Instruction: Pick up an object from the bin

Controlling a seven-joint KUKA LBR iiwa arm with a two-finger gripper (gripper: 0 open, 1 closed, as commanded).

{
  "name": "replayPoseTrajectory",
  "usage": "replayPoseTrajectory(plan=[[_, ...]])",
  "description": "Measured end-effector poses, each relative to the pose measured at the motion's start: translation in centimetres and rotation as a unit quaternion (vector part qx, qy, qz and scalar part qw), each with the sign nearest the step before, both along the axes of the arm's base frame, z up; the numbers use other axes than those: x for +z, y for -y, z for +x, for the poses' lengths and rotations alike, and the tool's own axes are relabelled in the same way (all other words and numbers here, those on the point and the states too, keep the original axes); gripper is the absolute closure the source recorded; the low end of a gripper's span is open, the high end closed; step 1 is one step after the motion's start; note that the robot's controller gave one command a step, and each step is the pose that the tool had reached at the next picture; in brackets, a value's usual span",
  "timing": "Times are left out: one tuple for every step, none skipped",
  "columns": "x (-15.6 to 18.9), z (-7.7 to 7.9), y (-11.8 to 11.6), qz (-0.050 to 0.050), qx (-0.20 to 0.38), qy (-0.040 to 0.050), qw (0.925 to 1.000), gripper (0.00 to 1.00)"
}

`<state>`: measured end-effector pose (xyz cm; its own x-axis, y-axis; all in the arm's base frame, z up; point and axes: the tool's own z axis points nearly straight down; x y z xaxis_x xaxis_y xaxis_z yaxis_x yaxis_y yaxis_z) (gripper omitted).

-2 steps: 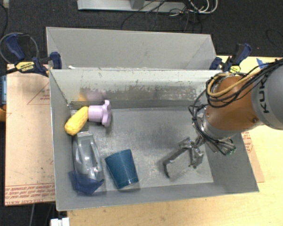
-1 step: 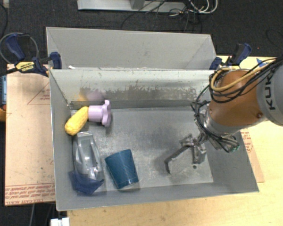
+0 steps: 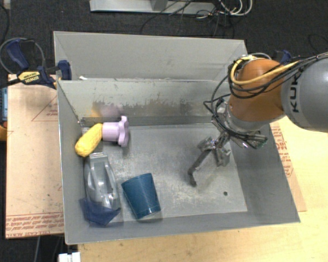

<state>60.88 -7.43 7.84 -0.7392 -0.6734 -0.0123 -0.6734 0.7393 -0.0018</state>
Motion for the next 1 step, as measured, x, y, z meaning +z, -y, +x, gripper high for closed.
replayPoseTrajectory(plan=[[11.54, -3.88, 0.87, 0.001, -0.107, -0.0011, 0.9942, 1.00]])
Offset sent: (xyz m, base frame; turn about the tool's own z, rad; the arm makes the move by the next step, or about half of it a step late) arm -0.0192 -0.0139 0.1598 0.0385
